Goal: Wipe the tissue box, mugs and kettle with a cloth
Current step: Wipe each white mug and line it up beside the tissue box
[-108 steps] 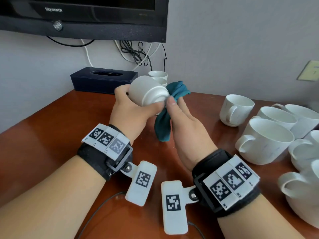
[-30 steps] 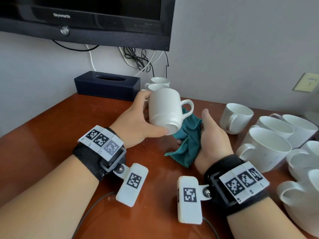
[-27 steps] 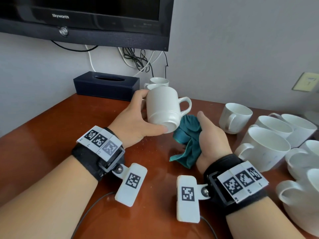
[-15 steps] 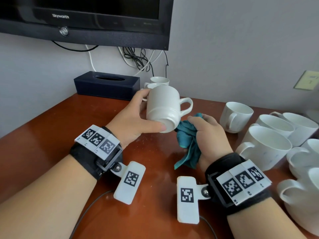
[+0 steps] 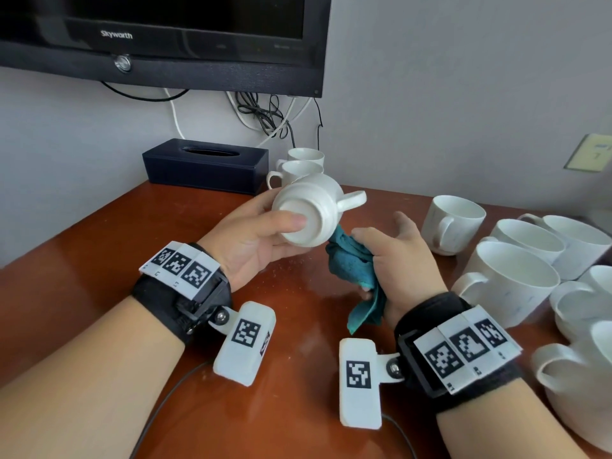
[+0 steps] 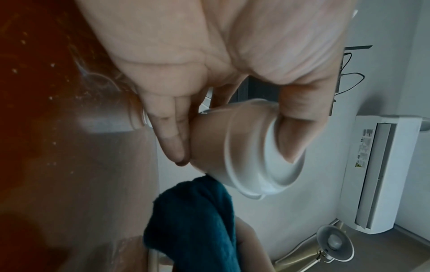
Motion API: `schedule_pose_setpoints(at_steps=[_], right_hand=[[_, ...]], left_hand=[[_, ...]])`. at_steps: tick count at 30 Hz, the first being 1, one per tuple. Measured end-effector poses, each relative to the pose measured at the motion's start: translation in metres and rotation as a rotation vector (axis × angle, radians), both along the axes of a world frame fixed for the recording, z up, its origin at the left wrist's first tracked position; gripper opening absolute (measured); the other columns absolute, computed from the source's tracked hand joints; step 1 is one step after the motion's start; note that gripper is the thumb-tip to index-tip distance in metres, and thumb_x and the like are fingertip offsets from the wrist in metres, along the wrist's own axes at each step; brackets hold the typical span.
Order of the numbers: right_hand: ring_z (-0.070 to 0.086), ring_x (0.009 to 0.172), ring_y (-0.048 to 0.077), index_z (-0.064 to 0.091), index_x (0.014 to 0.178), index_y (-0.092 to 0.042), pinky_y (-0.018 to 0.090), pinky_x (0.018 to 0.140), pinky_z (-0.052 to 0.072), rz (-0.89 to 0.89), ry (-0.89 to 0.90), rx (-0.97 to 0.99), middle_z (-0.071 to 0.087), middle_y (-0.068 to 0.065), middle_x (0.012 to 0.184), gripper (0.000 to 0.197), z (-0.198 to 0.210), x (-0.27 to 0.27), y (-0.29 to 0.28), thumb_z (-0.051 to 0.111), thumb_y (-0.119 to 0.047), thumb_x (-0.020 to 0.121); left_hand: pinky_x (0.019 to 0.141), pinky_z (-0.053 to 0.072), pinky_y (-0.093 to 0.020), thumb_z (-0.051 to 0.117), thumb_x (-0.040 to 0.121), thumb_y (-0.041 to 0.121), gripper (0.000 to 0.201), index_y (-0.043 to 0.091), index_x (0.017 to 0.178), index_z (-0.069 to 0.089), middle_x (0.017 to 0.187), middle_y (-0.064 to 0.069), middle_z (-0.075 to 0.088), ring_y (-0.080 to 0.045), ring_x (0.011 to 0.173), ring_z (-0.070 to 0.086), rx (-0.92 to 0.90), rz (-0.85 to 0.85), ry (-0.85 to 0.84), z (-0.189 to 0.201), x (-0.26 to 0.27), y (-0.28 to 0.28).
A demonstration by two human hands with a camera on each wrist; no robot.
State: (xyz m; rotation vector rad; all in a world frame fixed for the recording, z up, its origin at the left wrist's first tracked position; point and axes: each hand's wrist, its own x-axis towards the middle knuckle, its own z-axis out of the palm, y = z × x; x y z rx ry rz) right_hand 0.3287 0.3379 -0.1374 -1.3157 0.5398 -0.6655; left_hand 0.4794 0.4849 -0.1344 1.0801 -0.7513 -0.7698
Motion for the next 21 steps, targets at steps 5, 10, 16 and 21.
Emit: schedule_pose_setpoints(at_steps=[5, 10, 16, 21], right_hand=[[0.049, 0.046, 0.024, 0.069, 0.124, -0.017, 0.023, 0.038, 0.035, 0.152, -0.051, 0.092, 0.068, 0.018, 0.078, 0.025, 0.008, -0.005, 0.010, 0.062, -0.025, 0.102], [0.044, 0.040, 0.020, 0.063, 0.128, -0.008, 0.020, 0.034, 0.032, 0.273, -0.081, 0.172, 0.061, 0.015, 0.073, 0.040, 0.009, -0.005, 0.012, 0.056, -0.040, 0.105], [0.045, 0.043, 0.018, 0.058, 0.117, -0.013, 0.020, 0.031, 0.032, 0.356, -0.140, 0.243, 0.062, 0.014, 0.079, 0.028, 0.008, -0.004, 0.014, 0.054, -0.038, 0.105], [0.045, 0.044, 0.017, 0.059, 0.095, -0.013, 0.021, 0.032, 0.035, 0.244, -0.198, 0.223, 0.061, 0.011, 0.076, 0.023, 0.008, -0.004, 0.014, 0.055, -0.033, 0.105]], left_hand=[[0.094, 0.059, -0.042, 0.093, 0.066, 0.030, 0.088, 0.015, 0.144, 0.057, 0.136, -0.016, 0.067, -0.032, 0.124, 0.067, -0.022, -0.058, 0.078, 0.003, -0.004, -0.001], [0.091, 0.060, -0.042, 0.097, 0.058, 0.035, 0.092, 0.014, 0.140, 0.061, 0.133, -0.017, 0.069, -0.032, 0.118, 0.069, -0.077, -0.135, 0.189, 0.005, -0.005, -0.001], [0.095, 0.059, -0.049, 0.084, 0.076, 0.034, 0.079, 0.012, 0.147, 0.055, 0.139, -0.021, 0.064, -0.038, 0.123, 0.065, -0.053, -0.151, 0.215, 0.005, -0.007, -0.001], [0.102, 0.056, -0.053, 0.057, 0.091, 0.033, 0.059, 0.017, 0.148, 0.052, 0.140, -0.018, 0.065, -0.038, 0.126, 0.064, 0.005, -0.119, 0.166, 0.005, -0.008, -0.004]])
